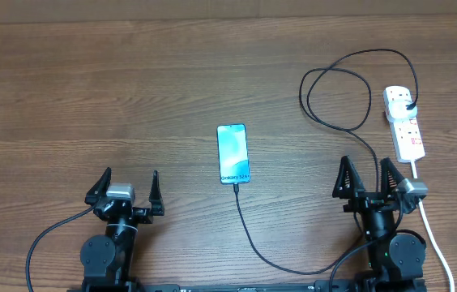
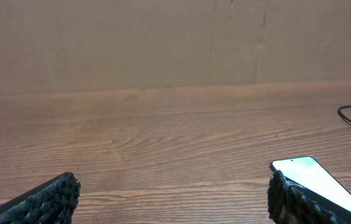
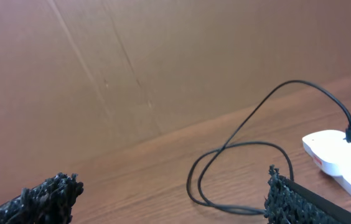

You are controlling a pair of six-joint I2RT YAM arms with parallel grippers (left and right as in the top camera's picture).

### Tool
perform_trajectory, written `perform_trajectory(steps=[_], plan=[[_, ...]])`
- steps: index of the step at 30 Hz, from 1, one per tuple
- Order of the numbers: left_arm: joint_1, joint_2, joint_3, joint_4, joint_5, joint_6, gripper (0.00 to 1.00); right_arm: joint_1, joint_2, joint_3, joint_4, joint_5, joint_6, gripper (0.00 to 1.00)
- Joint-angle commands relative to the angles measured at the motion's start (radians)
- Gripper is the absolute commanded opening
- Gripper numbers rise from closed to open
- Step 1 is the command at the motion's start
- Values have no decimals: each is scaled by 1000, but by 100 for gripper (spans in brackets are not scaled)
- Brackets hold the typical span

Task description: Plug charger to phone and switch on socket

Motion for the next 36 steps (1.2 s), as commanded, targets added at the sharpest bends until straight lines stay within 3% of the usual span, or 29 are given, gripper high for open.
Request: perform_trajectory(steps=[1, 28, 36], plan=[[-2, -10, -4, -3, -10, 11, 100, -1, -1, -20, -43, 6, 3, 100], [-2, -10, -4, -3, -10, 11, 100, -28, -1, -20, -50, 6, -3, 100], [-2, -10, -4, -3, -10, 11, 100, -104, -4, -20, -58, -108, -233, 100]])
